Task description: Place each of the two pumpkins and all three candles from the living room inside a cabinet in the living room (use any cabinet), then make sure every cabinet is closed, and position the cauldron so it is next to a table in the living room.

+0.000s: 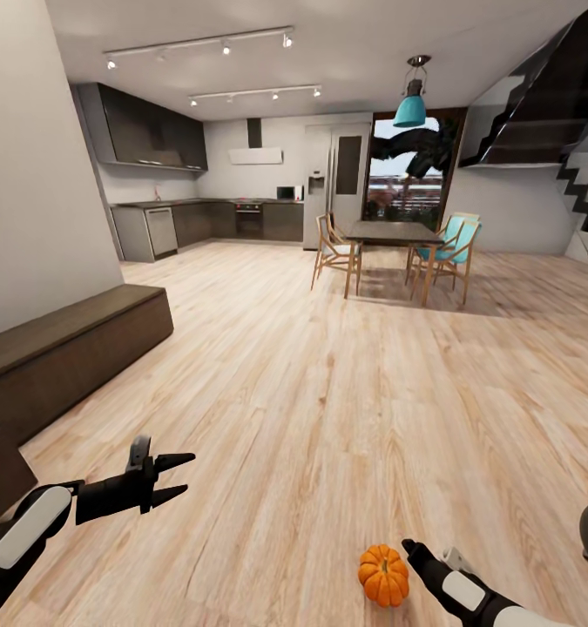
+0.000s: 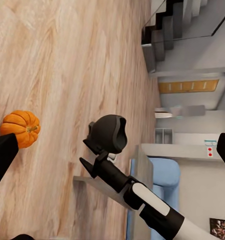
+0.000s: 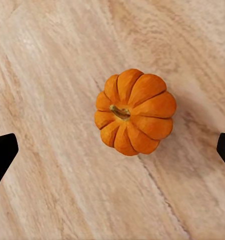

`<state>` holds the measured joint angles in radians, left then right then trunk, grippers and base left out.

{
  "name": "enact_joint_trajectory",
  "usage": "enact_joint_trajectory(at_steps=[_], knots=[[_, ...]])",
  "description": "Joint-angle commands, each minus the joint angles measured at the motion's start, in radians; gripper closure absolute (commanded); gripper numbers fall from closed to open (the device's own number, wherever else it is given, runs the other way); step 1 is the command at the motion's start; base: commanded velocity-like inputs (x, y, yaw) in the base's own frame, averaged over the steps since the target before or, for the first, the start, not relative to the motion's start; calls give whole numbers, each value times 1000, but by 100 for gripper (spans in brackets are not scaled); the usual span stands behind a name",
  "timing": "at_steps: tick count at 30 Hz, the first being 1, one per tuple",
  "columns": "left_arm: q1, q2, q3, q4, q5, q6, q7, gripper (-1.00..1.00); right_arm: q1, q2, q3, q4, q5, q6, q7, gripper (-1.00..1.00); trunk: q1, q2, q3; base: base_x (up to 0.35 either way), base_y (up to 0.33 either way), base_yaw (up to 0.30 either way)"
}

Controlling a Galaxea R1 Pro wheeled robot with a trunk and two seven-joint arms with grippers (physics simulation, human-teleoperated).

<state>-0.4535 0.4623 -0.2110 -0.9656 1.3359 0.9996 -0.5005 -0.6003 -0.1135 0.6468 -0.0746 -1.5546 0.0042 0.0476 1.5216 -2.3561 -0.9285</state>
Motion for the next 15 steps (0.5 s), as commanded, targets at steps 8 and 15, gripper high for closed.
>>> enact_joint_trajectory(at_steps=[8, 15], knots=[[-1, -3, -2, 0, -3, 1, -7, -100, -1, 0, 8, 21, -13, -1, 3, -100, 31, -57, -26, 0, 0, 0], [-1, 2, -2, 1, -3, 1, -7, -100, 0, -1, 8, 24, -13, -9, 3, -100, 57, -106, -48, 0, 0, 0]])
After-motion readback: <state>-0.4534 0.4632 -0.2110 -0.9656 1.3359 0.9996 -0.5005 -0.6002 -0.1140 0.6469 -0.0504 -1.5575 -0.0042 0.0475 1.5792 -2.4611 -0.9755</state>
